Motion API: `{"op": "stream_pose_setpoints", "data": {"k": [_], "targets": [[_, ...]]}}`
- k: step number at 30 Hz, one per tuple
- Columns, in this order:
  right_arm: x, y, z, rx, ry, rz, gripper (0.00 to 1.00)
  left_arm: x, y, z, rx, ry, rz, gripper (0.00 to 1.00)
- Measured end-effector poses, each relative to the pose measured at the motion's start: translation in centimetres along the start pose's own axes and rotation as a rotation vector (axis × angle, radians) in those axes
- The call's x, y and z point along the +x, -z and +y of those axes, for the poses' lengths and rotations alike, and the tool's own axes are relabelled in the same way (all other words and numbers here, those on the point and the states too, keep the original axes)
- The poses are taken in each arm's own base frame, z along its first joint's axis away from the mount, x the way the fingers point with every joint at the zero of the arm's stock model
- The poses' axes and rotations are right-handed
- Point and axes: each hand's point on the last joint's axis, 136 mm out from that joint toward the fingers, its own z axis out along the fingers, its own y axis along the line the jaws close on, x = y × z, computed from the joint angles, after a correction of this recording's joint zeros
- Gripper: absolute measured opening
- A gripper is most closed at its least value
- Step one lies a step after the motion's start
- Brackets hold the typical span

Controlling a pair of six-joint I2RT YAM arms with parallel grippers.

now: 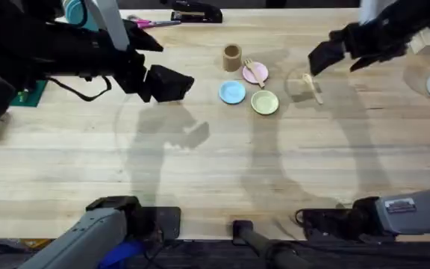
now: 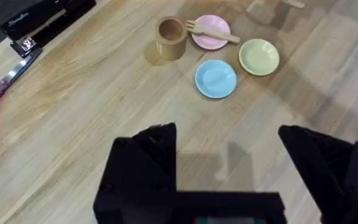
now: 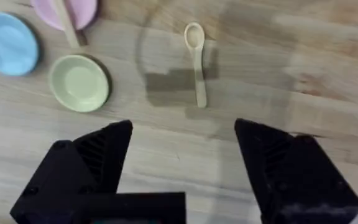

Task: Pick up a utensil and set it on the pink plate, then put the other utensil in the container.

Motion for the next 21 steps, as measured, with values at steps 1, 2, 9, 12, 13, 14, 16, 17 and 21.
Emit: {"op": "stream_pose_setpoints", "data": {"k": [1, 2, 9, 12, 13, 14, 16, 17, 21], "targets": [[0.1, -0.9, -0.1, -0.004, 0.004, 0.027, 0.998, 0.0, 0.0, 0.0, 0.0, 0.0, 0.0, 0.995], [0.2, -1.8, -0.1, -0.007, 0.009, 0.049, 0.998, 0.0, 0.0, 0.0, 0.0, 0.0, 0.0, 0.995], [-0.6, -6.8, -0.6, -0.015, 0.045, 0.113, 0.998, 0.0, 0.0, 0.0, 0.0, 0.0, 0.0, 0.995], [-1.3, -7.7, -0.8, -0.012, 0.052, 0.096, 0.998, 0.0, 0.0, 0.0, 0.0, 0.0, 0.0, 0.995], [-1.5, -7.9, -0.9, -0.008, 0.054, 0.091, 0.998, 0.0, 0.0, 0.0, 0.0, 0.0, 0.0, 0.995], [-1.6, -8.0, -1.0, -0.001, 0.056, 0.088, 0.998, 0.0, 0.0, 0.0, 0.0, 0.0, 0.0, 0.995], [-1.7, -8.2, -1.3, 0.014, 0.059, 0.089, 0.998, 0.0, 0.0, 0.0, 0.0, 0.0, 0.0, 0.995], [-1.6, -8.3, -1.4, 0.022, 0.058, 0.094, 0.998, 0.0, 0.0, 0.0, 0.0, 0.0, 0.0, 0.995], [-1.2, -9.4, -1.9, 0.042, 0.048, 0.126, 0.998, 0.0, 0.0, 0.0, 0.0, 0.0, 0.0, 0.995]]}}
